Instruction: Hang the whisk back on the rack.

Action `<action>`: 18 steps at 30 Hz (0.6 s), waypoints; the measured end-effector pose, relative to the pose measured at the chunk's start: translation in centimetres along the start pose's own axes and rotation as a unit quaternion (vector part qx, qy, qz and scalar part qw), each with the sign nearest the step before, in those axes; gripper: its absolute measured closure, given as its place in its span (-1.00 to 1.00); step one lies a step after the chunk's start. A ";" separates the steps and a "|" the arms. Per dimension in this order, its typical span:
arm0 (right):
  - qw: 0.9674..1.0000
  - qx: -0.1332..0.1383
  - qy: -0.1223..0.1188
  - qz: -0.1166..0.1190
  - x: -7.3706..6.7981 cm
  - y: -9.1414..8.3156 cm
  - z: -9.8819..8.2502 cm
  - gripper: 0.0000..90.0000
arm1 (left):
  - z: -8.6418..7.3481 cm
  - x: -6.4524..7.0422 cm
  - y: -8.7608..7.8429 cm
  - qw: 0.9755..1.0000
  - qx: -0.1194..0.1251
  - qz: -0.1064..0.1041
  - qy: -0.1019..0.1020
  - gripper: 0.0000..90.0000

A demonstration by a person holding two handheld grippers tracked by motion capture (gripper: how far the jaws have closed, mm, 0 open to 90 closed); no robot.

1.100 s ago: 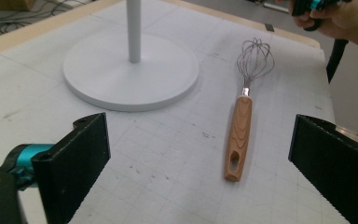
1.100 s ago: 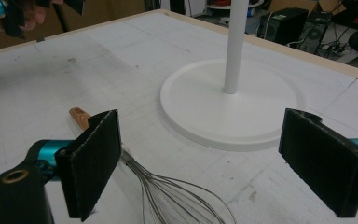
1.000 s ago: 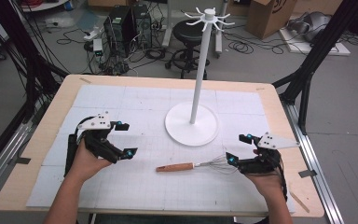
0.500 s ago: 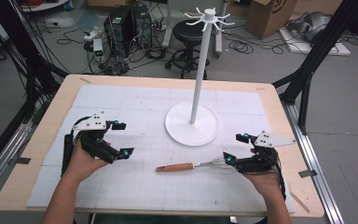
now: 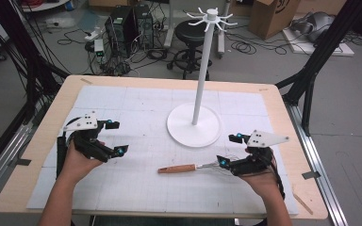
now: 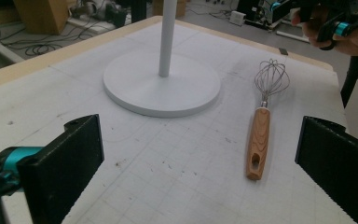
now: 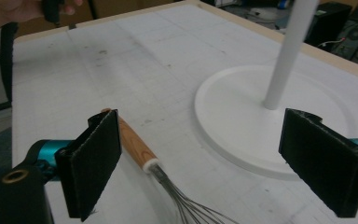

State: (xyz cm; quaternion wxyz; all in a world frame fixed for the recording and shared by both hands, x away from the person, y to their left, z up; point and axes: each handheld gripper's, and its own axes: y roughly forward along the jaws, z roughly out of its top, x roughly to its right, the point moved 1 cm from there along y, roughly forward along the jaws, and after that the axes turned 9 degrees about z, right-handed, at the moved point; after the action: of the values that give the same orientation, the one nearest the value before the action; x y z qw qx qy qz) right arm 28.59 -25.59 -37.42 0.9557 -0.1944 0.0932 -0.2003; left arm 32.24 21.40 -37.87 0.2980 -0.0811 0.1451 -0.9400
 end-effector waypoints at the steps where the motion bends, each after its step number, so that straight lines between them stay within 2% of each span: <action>1: 1.000 -0.012 -0.008 0.013 -0.3 0.8 0.5 -0.73 | 0.0 0.0 -0.1 1.000 0.002 -0.002 0.000 -0.96; 2: 1.000 -0.012 -0.008 0.013 -0.3 0.8 0.5 -0.73 | 0.0 0.0 -0.2 1.000 0.004 -0.001 0.000 -0.96; 5: 0.998 -0.045 -0.026 0.036 -0.6 2.5 1.8 -0.73 | 0.1 -0.1 -0.4 1.000 0.008 0.000 -0.001 -0.96; 8: 0.997 -0.054 -0.030 0.045 -0.7 3.2 2.2 -0.73 | 0.1 -0.1 -0.4 1.000 0.010 -0.002 -0.001 -0.96; 9: 0.996 -0.068 -0.032 0.051 -0.7 3.9 2.4 -0.67 | 0.1 -0.1 -0.4 1.000 0.011 -0.003 -0.002 -0.96; 10: 0.996 -0.068 -0.032 0.051 -0.7 3.9 2.4 -0.67 | 0.1 -0.1 -0.4 1.000 0.009 -0.004 -0.001 -0.96; 12: 0.994 -0.090 -0.036 0.056 -0.7 4.6 2.5 -0.66 | 0.0 -0.2 -0.4 1.000 0.008 -0.003 0.000 -0.96; 14: 0.993 -0.094 -0.037 0.058 -0.6 4.8 2.5 -0.65 | 0.1 -0.2 -0.4 1.000 0.011 -0.004 -0.001 -0.96; 18: 0.991 -0.116 -0.035 0.062 -0.5 5.4 2.5 -0.51 | 0.1 -0.1 -0.3 1.000 0.008 -0.006 0.003 -0.96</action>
State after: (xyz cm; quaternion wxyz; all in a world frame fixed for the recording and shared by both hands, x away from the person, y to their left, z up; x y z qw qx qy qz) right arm 30.59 -20.00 -37.29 0.9398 -0.3051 0.0944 -0.1214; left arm 32.19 21.67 -37.64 0.2928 -0.0763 0.1377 -0.9431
